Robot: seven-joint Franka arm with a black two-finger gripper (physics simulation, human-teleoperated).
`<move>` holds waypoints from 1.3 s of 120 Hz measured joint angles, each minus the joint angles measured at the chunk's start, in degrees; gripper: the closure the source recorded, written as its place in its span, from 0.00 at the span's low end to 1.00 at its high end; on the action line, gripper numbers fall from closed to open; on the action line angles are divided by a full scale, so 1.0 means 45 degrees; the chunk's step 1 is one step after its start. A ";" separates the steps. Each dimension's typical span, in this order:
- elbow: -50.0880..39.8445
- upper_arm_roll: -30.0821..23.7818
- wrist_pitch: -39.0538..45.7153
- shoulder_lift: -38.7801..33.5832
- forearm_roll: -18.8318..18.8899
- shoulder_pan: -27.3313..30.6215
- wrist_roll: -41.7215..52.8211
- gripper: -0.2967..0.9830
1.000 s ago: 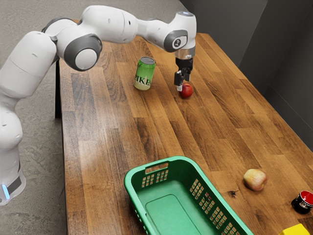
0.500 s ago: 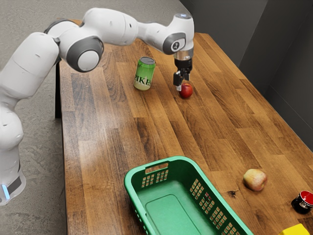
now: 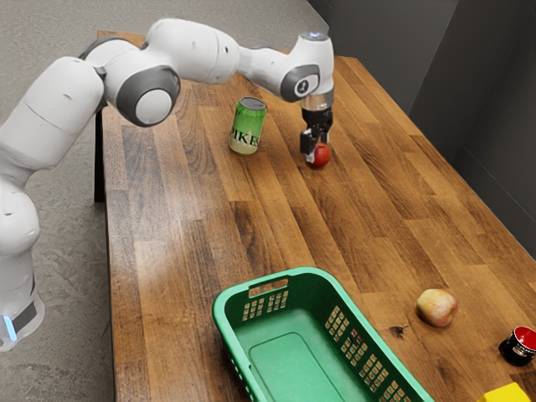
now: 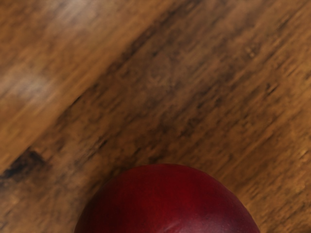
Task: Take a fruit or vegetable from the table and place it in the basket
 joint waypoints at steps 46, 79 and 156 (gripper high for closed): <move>0.0017 -0.0012 0.0099 0.0000 -0.0359 -0.0048 -0.0269 0.57; -0.0814 0.0017 0.0003 -0.1710 -0.0358 -0.0326 -0.0570 0.62; -0.7900 -0.0965 -0.1040 -1.0861 -0.1296 -0.6704 -0.2563 0.64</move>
